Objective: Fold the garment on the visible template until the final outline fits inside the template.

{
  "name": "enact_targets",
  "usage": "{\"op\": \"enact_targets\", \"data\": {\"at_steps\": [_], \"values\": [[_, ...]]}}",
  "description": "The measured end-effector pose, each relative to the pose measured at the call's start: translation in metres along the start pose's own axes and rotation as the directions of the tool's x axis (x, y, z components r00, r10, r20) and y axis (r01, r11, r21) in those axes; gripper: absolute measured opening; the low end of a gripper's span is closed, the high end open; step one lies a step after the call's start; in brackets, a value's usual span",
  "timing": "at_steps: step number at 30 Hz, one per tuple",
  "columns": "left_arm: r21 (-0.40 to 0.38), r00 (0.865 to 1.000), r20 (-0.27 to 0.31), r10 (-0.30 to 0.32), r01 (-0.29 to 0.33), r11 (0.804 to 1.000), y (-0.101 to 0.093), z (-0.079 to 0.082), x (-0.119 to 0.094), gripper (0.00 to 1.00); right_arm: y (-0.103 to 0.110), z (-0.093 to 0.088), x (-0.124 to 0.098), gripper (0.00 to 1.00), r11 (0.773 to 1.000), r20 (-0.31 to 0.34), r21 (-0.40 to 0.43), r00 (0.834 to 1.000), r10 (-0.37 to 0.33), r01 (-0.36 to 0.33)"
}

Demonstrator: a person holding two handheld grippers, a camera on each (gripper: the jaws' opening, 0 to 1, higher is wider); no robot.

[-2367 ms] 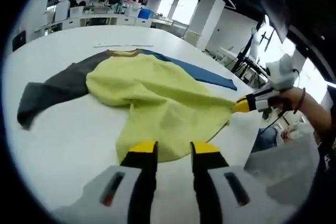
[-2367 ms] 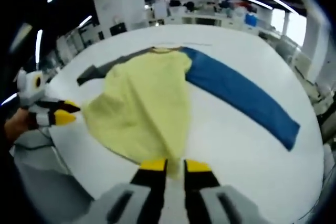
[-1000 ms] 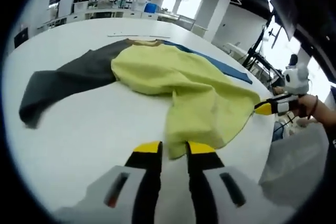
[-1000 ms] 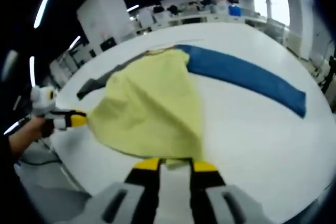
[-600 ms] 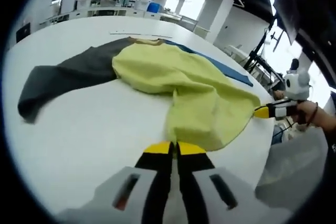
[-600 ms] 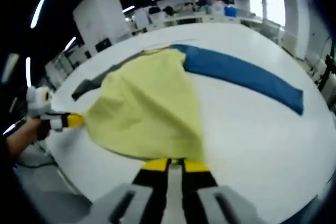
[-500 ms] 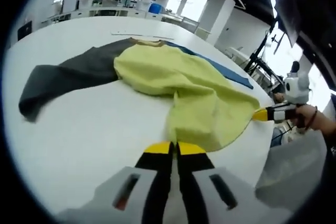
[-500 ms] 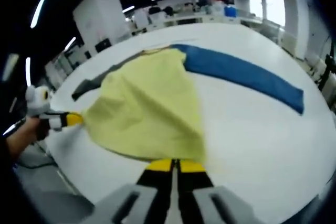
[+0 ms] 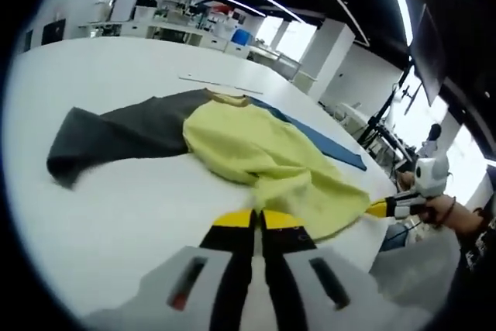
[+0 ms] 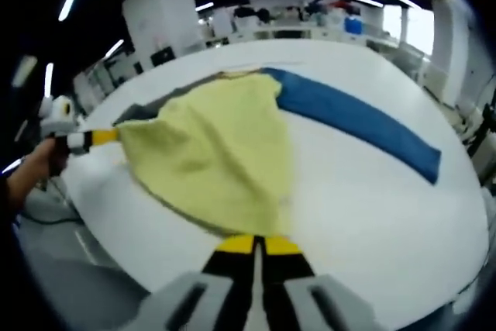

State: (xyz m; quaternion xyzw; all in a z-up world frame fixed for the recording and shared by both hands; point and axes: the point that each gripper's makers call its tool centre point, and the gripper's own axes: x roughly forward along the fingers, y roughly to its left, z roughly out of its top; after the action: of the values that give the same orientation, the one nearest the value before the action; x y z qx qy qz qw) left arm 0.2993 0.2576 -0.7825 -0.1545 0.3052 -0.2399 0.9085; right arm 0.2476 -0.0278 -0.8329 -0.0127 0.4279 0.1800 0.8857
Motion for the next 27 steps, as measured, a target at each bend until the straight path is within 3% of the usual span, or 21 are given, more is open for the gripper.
{"op": "enact_targets", "data": {"at_steps": [7, 13, 17, 24, 27], "values": [[0.01, 0.999, 0.026, 0.031, -0.032, 0.999, 0.001, 0.008, -0.02, 0.0, -0.004, 0.004, -0.01, 0.0, 0.998, 0.003, -0.053, 1.0, -0.013, 0.013], [0.053, 0.997, 0.007, 0.073, -0.074, 0.996, 0.008, 0.008, -0.039, 0.0, -0.007, 0.007, -0.018, 0.0, 0.997, 0.011, -0.076, 1.0, -0.02, 0.021], [0.028, 0.996, -0.009, 0.085, -0.085, 0.996, 0.008, 0.003, -0.045, 0.0, -0.012, 0.006, -0.021, 0.0, 0.994, 0.007, -0.104, 0.999, -0.033, 0.034], [-0.038, 0.989, -0.07, 0.128, -0.131, 0.991, 0.013, -0.022, -0.056, 0.0, -0.02, 0.003, -0.023, 0.0, 0.992, 0.006, -0.111, 0.998, -0.055, 0.055], [-0.089, 0.98, -0.122, 0.158, -0.17, 0.981, 0.017, -0.04, -0.06, 0.0, -0.02, -0.002, -0.02, 0.0, 0.993, -0.003, -0.11, 0.999, -0.049, 0.049]]}}
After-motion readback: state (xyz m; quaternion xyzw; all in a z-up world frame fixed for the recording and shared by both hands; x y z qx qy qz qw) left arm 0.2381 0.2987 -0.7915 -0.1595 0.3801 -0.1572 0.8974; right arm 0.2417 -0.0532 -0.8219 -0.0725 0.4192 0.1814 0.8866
